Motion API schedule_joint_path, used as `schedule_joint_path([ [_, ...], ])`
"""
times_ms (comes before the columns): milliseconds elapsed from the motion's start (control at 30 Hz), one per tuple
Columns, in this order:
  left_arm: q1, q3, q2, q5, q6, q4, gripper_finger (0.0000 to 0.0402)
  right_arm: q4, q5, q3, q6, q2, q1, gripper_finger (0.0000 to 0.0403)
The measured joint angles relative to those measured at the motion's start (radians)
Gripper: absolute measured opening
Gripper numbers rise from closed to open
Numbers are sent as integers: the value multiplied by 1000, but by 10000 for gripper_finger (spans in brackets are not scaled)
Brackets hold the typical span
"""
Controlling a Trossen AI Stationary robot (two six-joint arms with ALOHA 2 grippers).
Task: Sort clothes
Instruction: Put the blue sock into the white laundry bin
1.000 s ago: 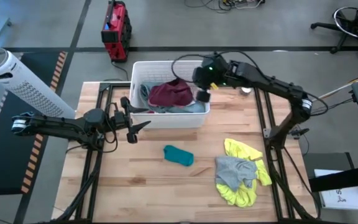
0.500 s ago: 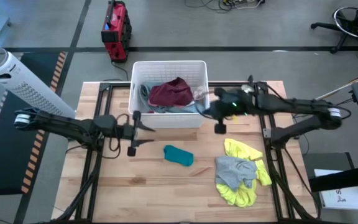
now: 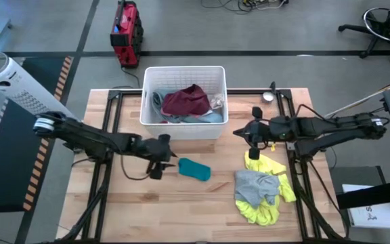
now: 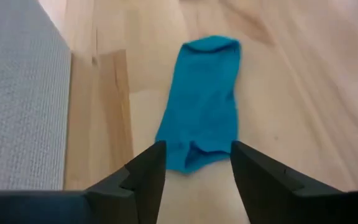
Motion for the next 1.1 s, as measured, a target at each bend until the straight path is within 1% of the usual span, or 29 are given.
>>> schedule_joint_path([
  [200,0,77,154,-8,31,4,196,1,2,1,-4,25,5,0],
  [367,1,127,261,-10,43,-36,214,4,3,2,-4,48,5,0],
  [433,1,142,295,-28,55,-43,216,5,3,2,-5,56,5,0],
  [533,1,152,333,-86,68,-51,212,7,3,2,-6,60,5,0],
  [633,2,159,367,-130,92,-47,191,6,3,2,-6,62,5,0],
  [733,2,170,399,-143,95,-37,152,6,2,3,-6,61,5,0],
  [833,2,182,420,-159,90,-30,96,6,1,3,-4,61,5,0],
  [933,2,186,422,-160,91,-34,29,7,0,3,-4,61,5,0],
  [967,2,189,418,-161,88,-36,15,7,0,3,-4,61,5,0],
  [1000,2,191,408,-162,78,-37,10,6,0,3,-4,61,5,0],
  [1100,1,205,360,-161,64,-41,12,7,0,3,-4,61,5,0],
])
